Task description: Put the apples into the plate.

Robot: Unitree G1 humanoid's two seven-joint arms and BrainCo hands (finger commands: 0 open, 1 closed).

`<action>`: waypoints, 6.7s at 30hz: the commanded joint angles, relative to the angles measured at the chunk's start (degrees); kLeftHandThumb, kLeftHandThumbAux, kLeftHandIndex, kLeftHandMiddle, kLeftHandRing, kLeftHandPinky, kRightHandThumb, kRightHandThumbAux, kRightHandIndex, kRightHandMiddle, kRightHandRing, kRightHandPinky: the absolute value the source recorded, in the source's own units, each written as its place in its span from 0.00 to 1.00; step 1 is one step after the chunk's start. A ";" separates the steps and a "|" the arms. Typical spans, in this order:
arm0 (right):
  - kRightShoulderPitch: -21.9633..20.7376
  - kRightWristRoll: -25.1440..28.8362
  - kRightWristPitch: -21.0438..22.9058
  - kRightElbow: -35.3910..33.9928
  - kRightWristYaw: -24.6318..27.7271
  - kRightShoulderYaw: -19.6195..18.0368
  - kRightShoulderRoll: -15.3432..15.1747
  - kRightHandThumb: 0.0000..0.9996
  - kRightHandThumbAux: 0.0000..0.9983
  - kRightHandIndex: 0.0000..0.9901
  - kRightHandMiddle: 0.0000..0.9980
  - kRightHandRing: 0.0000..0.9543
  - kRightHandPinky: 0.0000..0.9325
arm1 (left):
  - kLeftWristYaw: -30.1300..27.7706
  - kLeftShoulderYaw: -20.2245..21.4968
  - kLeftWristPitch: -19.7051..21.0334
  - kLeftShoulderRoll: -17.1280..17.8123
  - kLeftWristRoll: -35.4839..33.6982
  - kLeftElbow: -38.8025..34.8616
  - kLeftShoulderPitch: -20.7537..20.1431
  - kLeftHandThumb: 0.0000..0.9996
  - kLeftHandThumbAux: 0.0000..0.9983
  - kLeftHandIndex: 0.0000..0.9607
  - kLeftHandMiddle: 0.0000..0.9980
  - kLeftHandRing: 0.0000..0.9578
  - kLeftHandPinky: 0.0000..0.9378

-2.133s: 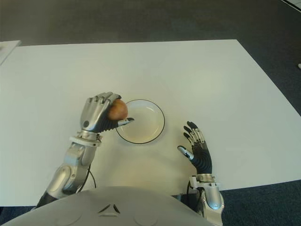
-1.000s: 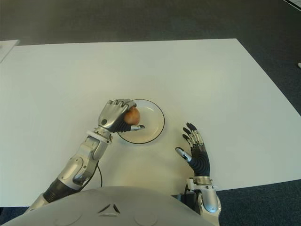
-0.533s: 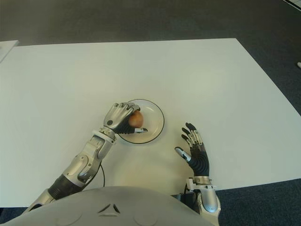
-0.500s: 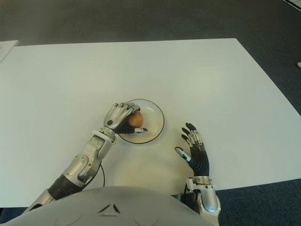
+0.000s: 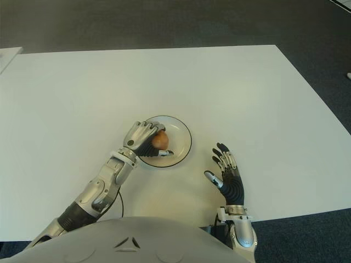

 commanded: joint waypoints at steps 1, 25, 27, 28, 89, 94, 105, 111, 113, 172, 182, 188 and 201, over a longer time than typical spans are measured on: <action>1.71 -0.41 4.39 1.19 -0.96 0.63 0.74 0.20 0.65 0.05 0.10 0.11 0.15 | -2.61 0.51 -0.33 1.01 -1.81 -1.56 -0.08 0.43 0.47 0.27 0.42 0.47 0.45; 1.83 -0.38 4.57 0.75 -1.29 1.17 0.98 0.22 0.65 0.04 0.09 0.11 0.16 | -0.75 0.71 -1.94 2.66 -2.59 -2.12 0.69 0.17 0.38 0.07 0.06 0.09 0.20; 1.86 -0.41 4.61 0.72 -1.30 1.21 0.97 0.22 0.65 0.04 0.09 0.11 0.16 | -0.32 0.74 -1.99 2.70 -2.52 -2.17 0.85 0.17 0.38 0.07 0.05 0.09 0.21; 1.88 -0.47 4.63 0.70 -1.32 1.23 0.95 0.22 0.65 0.04 0.09 0.11 0.16 | 0.03 0.79 -2.02 2.70 -2.48 -2.18 0.95 0.17 0.38 0.07 0.05 0.09 0.21; -0.95 2.08 3.42 2.06 2.86 -0.08 -0.51 0.28 0.65 0.05 0.09 0.10 0.12 | 14.83 21.97 -19.18 -16.34 -47.18 -11.74 40.42 0.08 0.58 0.13 0.20 0.23 0.28; -1.43 2.35 2.27 2.96 3.75 -0.19 -0.83 0.27 0.64 0.05 0.08 0.09 0.11 | 14.66 22.13 -20.24 -17.48 -48.64 -9.99 40.93 0.06 0.57 0.15 0.21 0.25 0.29; -2.12 2.77 1.93 4.15 4.82 -0.51 -1.39 0.29 0.64 0.06 0.08 0.08 0.12 | 14.09 25.11 -26.25 -18.27 -53.33 -0.65 38.75 0.08 0.48 0.20 0.24 0.26 0.29; -2.11 2.54 0.75 4.69 4.87 -0.50 -1.22 0.27 0.64 0.06 0.08 0.08 0.12 | 13.68 25.15 -29.17 -18.61 -54.43 0.59 38.79 0.10 0.45 0.23 0.25 0.27 0.30; -2.09 2.48 0.20 4.82 4.89 -0.49 -1.18 0.27 0.65 0.06 0.08 0.08 0.12 | 13.63 25.05 -30.00 -18.65 -54.56 0.89 38.97 0.11 0.44 0.23 0.25 0.27 0.30; 15.87 1.58 2.76 -13.15 -0.94 5.47 3.27 0.31 0.56 0.02 0.00 0.00 0.00 | 14.25 26.62 -47.34 -17.03 -48.97 5.24 47.10 0.06 0.44 0.09 0.10 0.11 0.12; 18.88 -1.90 4.86 -17.91 -3.12 6.74 3.02 0.32 0.55 0.00 0.00 0.00 0.00 | 13.89 26.52 -46.54 -17.52 -49.66 4.01 47.61 0.08 0.43 0.10 0.11 0.11 0.12; 19.32 -3.43 6.23 -19.53 -3.89 7.10 2.57 0.32 0.57 0.00 0.00 0.00 0.00 | 13.54 26.23 -46.11 -17.70 -50.09 3.44 47.99 0.08 0.43 0.09 0.10 0.09 0.12; 17.81 -3.09 9.04 -18.86 -3.28 7.23 1.89 0.34 0.58 0.00 0.00 0.00 0.00 | 12.84 25.66 -46.37 -17.88 -50.60 2.71 48.16 0.09 0.43 0.11 0.12 0.11 0.13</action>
